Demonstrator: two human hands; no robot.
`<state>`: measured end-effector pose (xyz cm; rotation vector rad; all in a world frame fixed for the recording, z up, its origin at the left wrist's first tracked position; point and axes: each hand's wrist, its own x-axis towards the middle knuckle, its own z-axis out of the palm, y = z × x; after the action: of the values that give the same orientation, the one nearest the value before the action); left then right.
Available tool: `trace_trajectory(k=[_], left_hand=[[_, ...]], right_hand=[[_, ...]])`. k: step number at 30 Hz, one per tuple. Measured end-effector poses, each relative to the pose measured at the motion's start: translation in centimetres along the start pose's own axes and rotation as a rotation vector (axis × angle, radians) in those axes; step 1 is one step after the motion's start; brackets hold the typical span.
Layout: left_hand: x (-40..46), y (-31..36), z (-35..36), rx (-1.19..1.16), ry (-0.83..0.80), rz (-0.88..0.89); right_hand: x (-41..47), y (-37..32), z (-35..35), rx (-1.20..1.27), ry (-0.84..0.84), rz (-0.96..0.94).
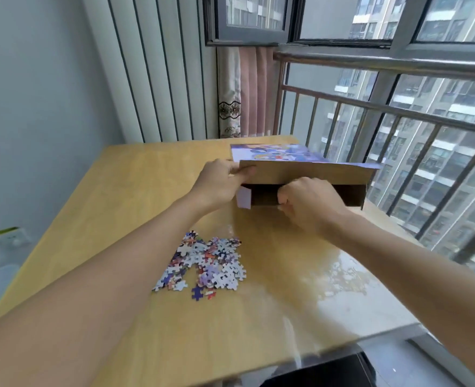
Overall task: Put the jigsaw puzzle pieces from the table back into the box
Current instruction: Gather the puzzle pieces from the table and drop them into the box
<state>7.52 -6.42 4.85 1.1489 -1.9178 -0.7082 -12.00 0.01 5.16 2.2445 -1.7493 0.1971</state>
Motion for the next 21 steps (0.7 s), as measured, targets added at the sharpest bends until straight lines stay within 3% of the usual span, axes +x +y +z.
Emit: trace_trajectory(k=[3,5,7,10,13,16,21], left_hand=[[-2.0,-2.3,1.3,0.138,-0.152,-0.049],[-3.4,-3.4,1.5,0.165,-0.226,-0.069],[-4.5,-3.8,0.5,0.176,-0.186,-0.082],[-6.4,-4.9,-2.8,0.305,-0.049,-0.147],[-8.6,-7.5,-6.0,0.392,-0.026,-0.284],[-11.1,-10.5,-6.5,0.43,-0.204,-0.414],[-13.3,-12.8,-4.7,0.481,-0.192,-0.332]], right_hand=[[-2.1,-4.4,2.0,0.436,-0.189,-0.095],[-3.0,-6.8,2.4,0.589,-0.363,-0.102],[-3.7,-8.0,2.9,0.48,-0.519,-0.089],[-4.2,-9.2,3.5,0.335,-0.621,-0.051],[-4.6,-10.5,3.9,0.334,-0.604,0.007],[-5.3,-11.9,4.5,0.395,-0.54,0.057],[-4.9,-14.2,7.0,0.596,-0.38,0.149]])
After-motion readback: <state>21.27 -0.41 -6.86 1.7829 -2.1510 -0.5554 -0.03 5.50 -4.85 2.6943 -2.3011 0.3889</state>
